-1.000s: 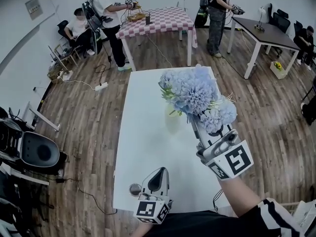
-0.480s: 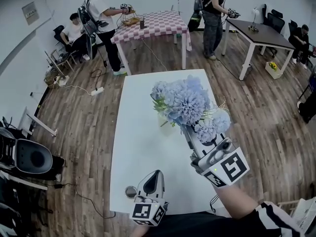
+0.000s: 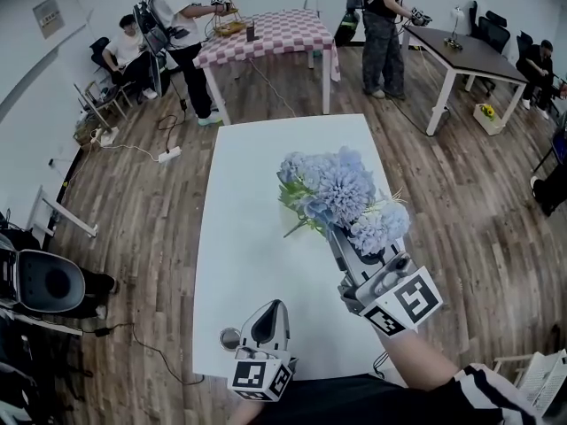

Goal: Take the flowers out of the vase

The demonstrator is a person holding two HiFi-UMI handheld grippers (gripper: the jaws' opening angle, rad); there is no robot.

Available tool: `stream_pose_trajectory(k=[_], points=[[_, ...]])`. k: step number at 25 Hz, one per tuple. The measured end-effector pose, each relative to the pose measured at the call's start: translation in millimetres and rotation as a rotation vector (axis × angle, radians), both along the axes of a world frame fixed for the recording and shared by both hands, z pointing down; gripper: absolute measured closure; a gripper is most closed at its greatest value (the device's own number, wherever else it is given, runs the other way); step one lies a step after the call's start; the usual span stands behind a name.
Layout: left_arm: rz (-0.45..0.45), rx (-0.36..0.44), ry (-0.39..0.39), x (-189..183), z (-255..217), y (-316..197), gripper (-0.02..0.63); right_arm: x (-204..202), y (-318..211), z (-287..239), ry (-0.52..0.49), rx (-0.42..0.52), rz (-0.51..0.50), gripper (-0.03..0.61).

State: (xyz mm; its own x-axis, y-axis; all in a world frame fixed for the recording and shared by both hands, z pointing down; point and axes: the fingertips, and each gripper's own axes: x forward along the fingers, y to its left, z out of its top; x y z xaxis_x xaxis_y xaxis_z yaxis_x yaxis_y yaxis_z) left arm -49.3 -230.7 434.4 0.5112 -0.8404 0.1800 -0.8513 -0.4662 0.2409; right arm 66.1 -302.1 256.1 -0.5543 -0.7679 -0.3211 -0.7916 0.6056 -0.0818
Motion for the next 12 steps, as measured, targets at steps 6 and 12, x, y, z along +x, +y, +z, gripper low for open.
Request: stream_pose_trajectory(k=[6, 12], points=[[-0.001, -0.004, -0.001, -3, 12, 5, 0.609, -3, 4, 24, -0.013, -0.030, -0.002, 0.548], [-0.008, -0.020, -0.007, -2, 13, 3, 0.609, 2, -2, 43, -0.049, -0.086, -0.007, 0.548]])
